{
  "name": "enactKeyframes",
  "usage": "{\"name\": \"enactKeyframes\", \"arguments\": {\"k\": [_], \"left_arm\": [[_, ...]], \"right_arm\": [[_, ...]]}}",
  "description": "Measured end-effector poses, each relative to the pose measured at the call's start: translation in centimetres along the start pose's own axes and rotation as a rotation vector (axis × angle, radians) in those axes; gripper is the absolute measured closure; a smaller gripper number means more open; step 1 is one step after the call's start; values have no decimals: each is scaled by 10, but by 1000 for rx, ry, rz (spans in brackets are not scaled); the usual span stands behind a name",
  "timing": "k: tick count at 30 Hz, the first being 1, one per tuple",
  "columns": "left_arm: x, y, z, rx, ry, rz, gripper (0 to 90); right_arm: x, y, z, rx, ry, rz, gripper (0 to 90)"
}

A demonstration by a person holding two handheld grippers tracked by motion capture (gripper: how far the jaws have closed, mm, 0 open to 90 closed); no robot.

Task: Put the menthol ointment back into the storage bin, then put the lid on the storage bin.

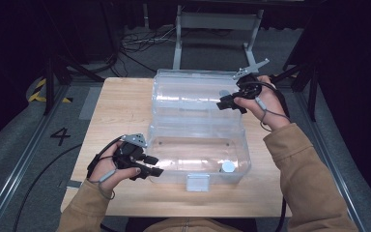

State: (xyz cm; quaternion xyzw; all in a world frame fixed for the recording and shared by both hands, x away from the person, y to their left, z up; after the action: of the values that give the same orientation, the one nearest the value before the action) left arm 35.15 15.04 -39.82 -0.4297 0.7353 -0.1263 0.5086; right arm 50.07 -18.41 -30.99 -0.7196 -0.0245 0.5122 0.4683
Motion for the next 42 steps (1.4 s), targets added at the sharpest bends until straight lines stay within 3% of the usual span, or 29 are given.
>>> {"name": "enactKeyframes", "arguments": {"k": [8,15,19,24,42], "left_arm": [[16,-1,0,12,34,59,516],[23,2,3,19,10,113,632],[23,2,6,28,4,112,718],[25,2,6,61,-6,127,735],[25,3,5,69,-11,128,742]], "right_arm": [[4,0,-1,-25,-3,19,708],[9,-2,1,-53,-1,37,723],[12,-4,2,-73,-9,39,728],[16,-6,4,-93,-16,43,733],[13,-4,4,-99,-90,48,811]]}}
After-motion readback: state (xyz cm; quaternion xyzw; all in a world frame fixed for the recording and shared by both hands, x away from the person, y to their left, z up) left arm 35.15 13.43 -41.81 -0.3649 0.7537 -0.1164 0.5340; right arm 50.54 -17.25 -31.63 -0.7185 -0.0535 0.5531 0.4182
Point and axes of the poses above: each handheld gripper's, and its own axes: x roughly forward along the jaws, y roughly out of its underside, z roughly to its left, the point moved 2 cm from there along x, roughly forward along the jaws, and after that the axes turned 12 degrees about y, right-handed, at the moved point
